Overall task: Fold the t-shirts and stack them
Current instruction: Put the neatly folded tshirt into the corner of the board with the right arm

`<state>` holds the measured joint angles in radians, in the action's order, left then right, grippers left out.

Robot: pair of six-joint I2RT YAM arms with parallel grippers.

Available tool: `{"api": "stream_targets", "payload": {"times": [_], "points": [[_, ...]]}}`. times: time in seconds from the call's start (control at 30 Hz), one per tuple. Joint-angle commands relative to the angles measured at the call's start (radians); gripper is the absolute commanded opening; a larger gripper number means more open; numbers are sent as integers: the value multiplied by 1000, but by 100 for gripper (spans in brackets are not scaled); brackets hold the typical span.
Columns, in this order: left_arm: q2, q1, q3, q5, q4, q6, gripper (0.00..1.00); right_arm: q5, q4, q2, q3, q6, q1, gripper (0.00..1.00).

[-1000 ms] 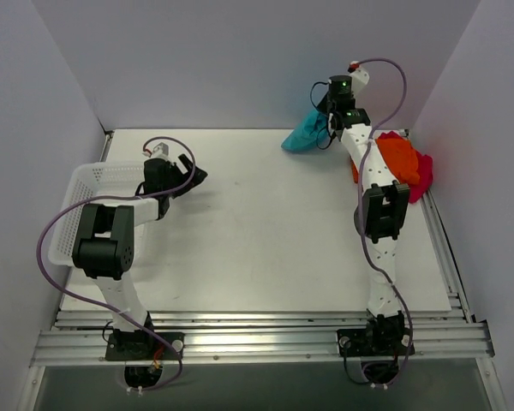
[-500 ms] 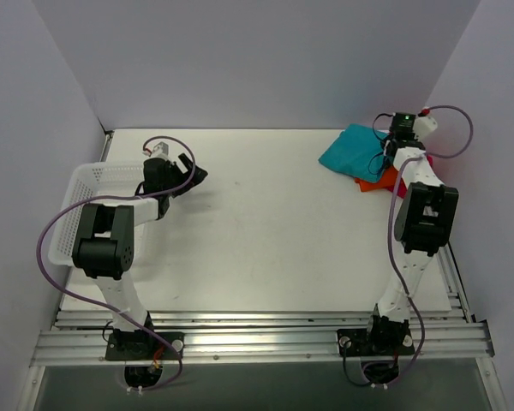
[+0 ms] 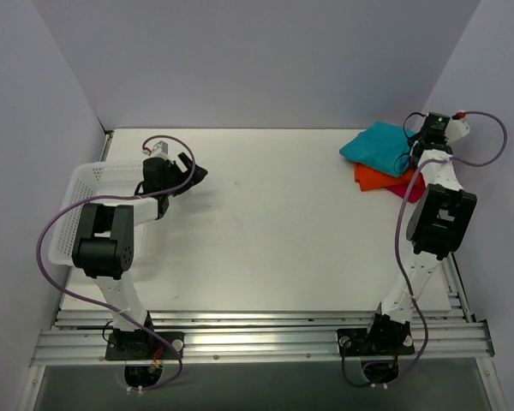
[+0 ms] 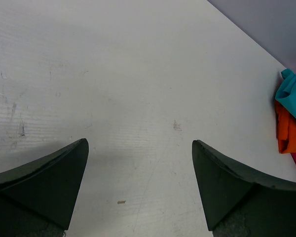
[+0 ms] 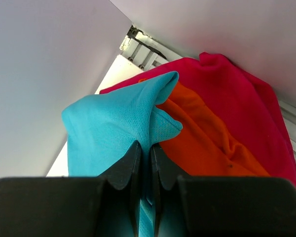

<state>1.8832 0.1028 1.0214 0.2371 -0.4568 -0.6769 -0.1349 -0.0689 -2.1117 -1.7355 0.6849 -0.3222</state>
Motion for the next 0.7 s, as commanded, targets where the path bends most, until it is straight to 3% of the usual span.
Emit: {"api": "stream_targets", "payload": {"times": [0.0,0.3,0.37,0.4,0.43,0.53,0.67], "points": [[2,-6,19,19,-51,-6,95,15,-52,47,52,25,-20,0],[-1,-6,9,28,-62,-13,95,-58,-11,133,275,105,-37,0],[-2,-5,9,31,-62,-15,95,-68,15,142,323,125,-37,15],[-4,-6,8,31,-63,-15,95,-77,17,147,339,127,-37,31],[-7,-6,6,33,-66,-18,95,-89,18,154,355,128,-37,64],[-9,-6,2,34,-71,-18,95,-153,26,194,399,120,-37,93],[1,-5,3,37,-77,-21,95,-215,101,286,387,120,-26,95]]}}
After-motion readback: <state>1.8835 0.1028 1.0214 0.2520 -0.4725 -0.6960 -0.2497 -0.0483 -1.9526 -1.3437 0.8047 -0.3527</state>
